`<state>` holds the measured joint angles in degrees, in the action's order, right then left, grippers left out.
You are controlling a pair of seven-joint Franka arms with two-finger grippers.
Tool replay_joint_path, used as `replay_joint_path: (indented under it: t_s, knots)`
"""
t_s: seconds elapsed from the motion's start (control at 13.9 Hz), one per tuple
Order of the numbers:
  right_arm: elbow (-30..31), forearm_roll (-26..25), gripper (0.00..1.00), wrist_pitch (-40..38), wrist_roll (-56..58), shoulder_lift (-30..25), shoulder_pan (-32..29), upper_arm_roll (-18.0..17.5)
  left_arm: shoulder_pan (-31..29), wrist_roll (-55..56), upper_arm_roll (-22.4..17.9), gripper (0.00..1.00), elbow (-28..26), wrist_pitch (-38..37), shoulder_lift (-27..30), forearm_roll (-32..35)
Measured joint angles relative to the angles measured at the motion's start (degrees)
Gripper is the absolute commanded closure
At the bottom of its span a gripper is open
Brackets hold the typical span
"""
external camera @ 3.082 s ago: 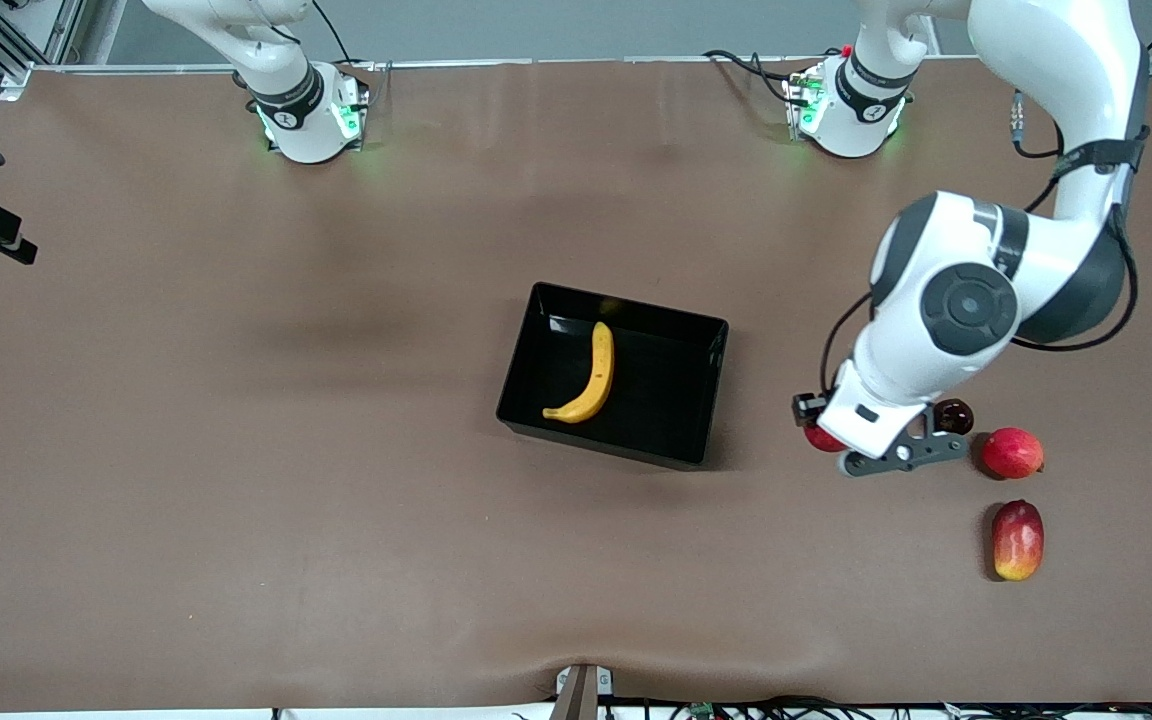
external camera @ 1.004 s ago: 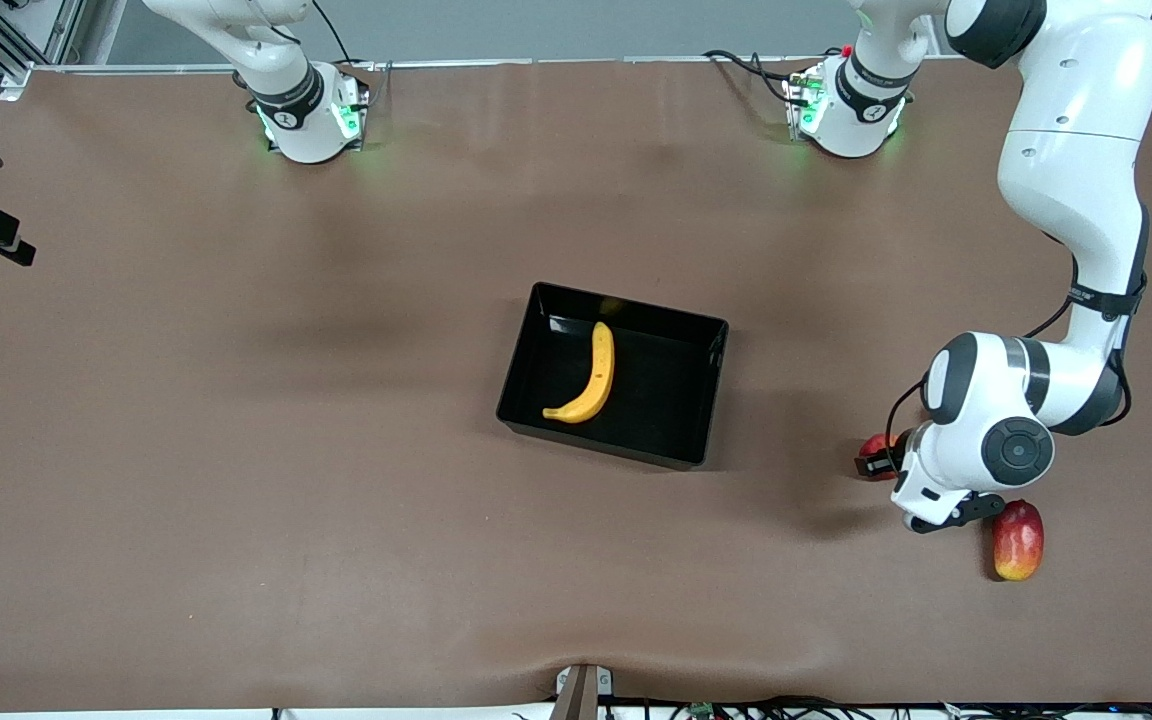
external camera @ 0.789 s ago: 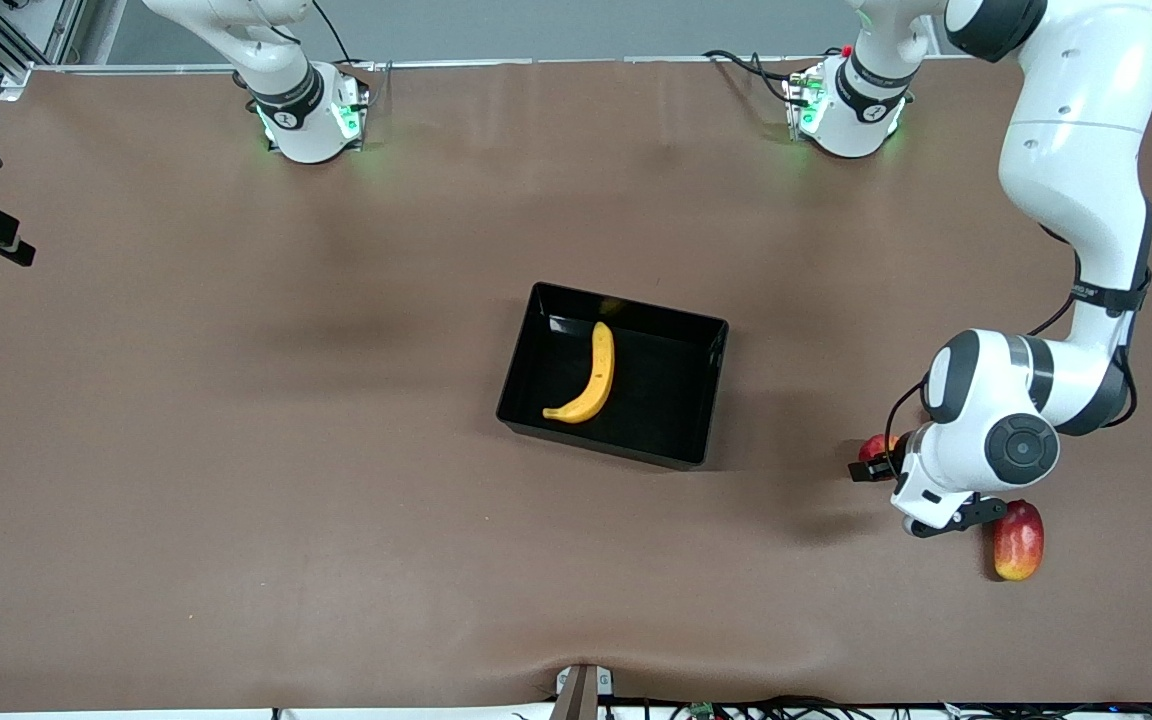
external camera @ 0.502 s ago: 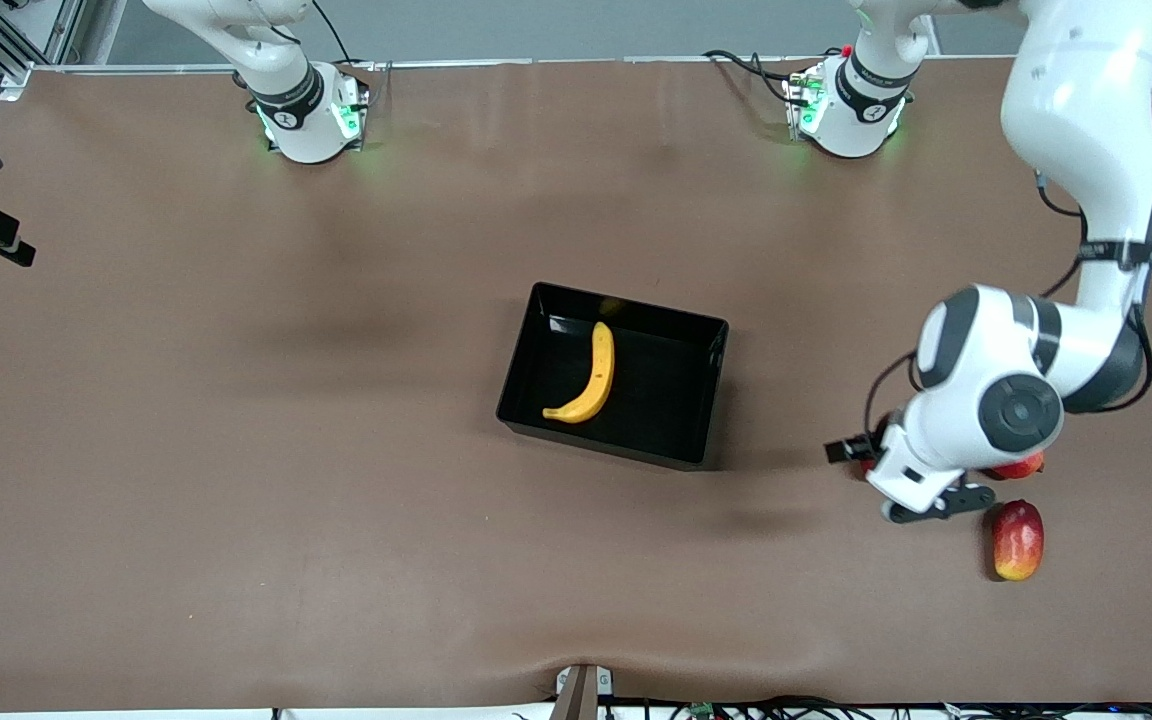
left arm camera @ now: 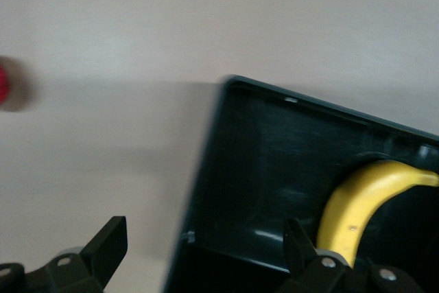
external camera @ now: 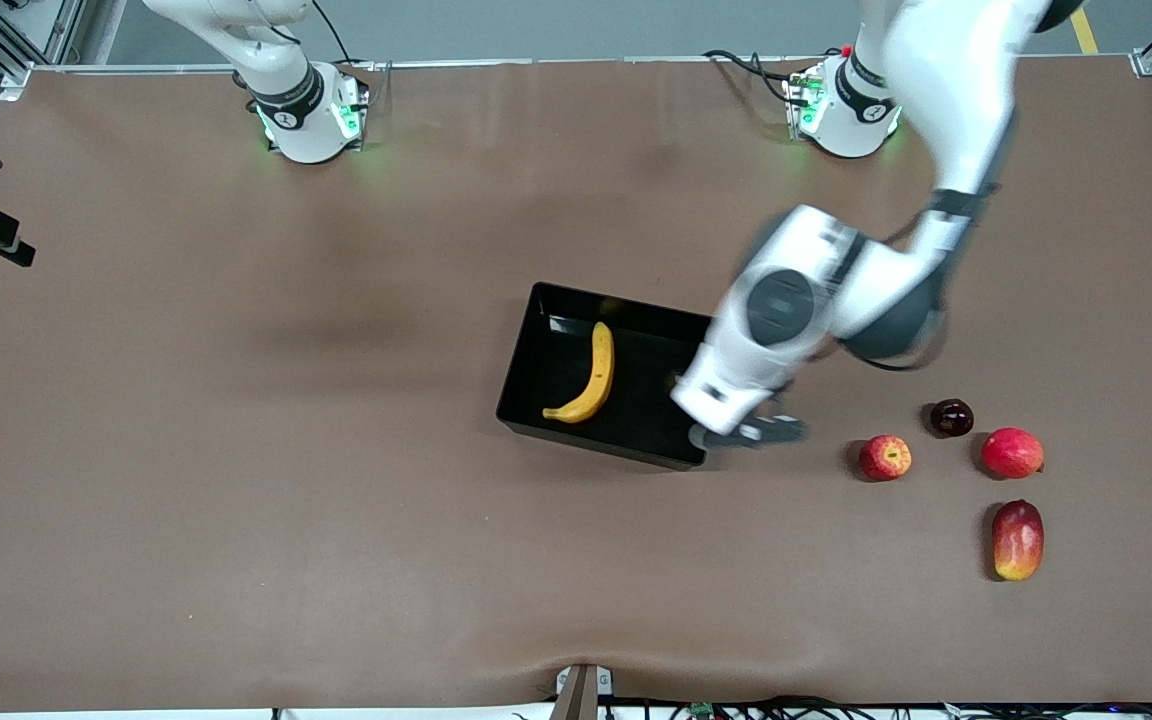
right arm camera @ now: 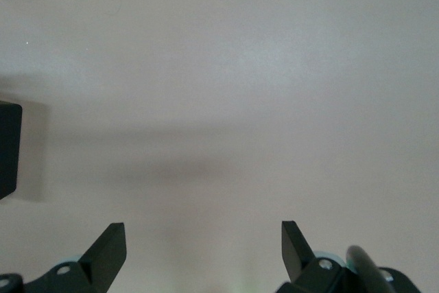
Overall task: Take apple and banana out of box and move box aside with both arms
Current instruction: 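Move the left gripper back into the tray and grasp the banana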
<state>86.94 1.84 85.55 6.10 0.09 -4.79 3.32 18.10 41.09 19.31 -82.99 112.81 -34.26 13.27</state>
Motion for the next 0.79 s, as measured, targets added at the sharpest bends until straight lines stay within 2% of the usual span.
replay_joint_path:
  t_s: [0.14, 0.43, 0.79]
  knots:
    - [0.0, 0.0, 0.0, 0.0, 0.0, 0.1, 0.0, 0.0, 3.0, 1.1, -0.1, 0.0, -0.1, 3.4, -1.5, 1.8]
    - [0.0, 0.0, 0.0, 0.1, 0.0, 0.3, 0.0, 0.0, 5.3, 0.2, 0.0, 0.0, -0.4, 11.5, -5.7, 2.2]
    - [0.0, 0.0, 0.0, 0.1, 0.0, 0.3, 0.0, 0.0, 7.7, -0.3, -0.1, 0.0, -0.4, 14.9, -9.4, 4.8]
